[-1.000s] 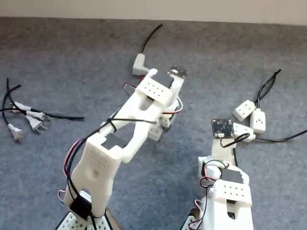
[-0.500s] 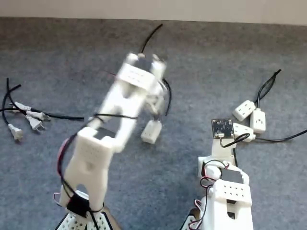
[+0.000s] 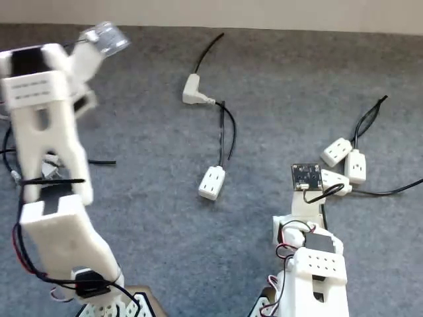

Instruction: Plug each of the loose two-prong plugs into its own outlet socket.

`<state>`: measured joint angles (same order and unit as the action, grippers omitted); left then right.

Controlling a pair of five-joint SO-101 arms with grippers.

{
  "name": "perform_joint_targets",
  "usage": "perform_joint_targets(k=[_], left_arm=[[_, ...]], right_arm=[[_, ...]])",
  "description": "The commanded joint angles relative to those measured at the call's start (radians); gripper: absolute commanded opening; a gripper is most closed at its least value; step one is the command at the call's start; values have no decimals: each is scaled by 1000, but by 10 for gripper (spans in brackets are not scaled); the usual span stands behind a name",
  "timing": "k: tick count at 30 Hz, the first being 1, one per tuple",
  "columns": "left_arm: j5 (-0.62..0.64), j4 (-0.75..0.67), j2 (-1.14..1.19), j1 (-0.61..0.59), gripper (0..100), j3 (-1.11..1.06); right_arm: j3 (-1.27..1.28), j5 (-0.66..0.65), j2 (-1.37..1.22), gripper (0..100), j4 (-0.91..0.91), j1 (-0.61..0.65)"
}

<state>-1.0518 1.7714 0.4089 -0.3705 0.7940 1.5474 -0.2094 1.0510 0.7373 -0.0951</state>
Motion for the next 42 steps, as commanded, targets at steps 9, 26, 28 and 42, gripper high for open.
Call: perform_joint_targets(k=[9, 26, 28, 42], left_arm=[[-137, 8, -58, -329, 252, -292], [819, -204, -45, -492, 252, -390], [930, -259, -45, -515, 252, -435], [1092, -519, -45, -507, 252, -677]], right_arm=[[2, -11, 4, 12, -21, 13], [2, -11, 4, 12, -21, 47], [2, -11, 4, 12, -21, 47], [2, -11, 4, 12, -21, 47]])
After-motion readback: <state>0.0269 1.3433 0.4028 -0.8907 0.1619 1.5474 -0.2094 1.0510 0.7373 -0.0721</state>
